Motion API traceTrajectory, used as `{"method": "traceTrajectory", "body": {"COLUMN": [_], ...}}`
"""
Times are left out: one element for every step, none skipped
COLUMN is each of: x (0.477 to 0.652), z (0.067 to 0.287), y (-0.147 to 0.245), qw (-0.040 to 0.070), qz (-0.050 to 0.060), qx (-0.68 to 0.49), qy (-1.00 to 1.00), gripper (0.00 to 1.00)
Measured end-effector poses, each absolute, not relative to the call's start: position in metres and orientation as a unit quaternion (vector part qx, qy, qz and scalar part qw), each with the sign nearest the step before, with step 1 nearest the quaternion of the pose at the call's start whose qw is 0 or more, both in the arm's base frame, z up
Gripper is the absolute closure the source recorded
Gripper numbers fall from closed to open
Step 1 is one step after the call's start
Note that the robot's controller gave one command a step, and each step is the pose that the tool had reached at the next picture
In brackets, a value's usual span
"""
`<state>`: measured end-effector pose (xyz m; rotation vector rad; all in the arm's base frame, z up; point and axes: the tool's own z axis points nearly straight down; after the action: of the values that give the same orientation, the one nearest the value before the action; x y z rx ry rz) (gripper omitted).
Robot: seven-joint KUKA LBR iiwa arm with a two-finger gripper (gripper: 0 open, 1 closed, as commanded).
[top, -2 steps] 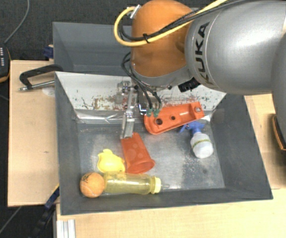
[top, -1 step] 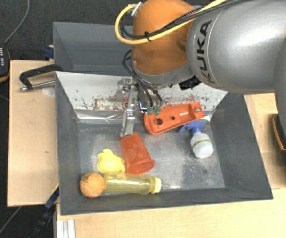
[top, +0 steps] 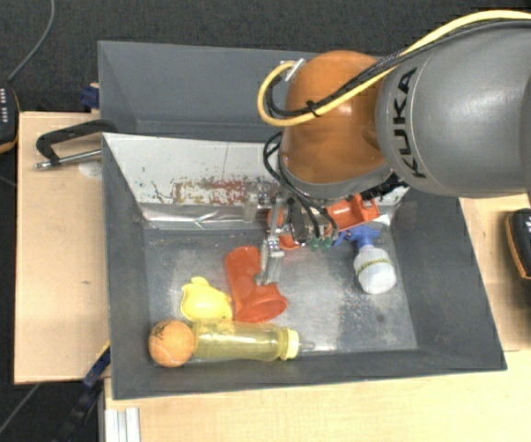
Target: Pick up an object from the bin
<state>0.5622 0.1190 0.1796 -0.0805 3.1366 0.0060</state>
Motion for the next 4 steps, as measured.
{"method": "traceTrajectory", "body": {"x": [0.543,0.519,0.535,0.535], "z": [0.137,0.115,0.071,0.071], "y": [0.097,0.096,0.053,0.053], "qw": [0.002,0.008,0.003,0.003], "qz": [-0.001,0.005,0.0,0.0], "qx": [0.007,-0.009,0.057,0.057], "qy": [1.0,1.0,0.998,0.998], "gripper": [0.0,0.0,1.0,1.0]}}
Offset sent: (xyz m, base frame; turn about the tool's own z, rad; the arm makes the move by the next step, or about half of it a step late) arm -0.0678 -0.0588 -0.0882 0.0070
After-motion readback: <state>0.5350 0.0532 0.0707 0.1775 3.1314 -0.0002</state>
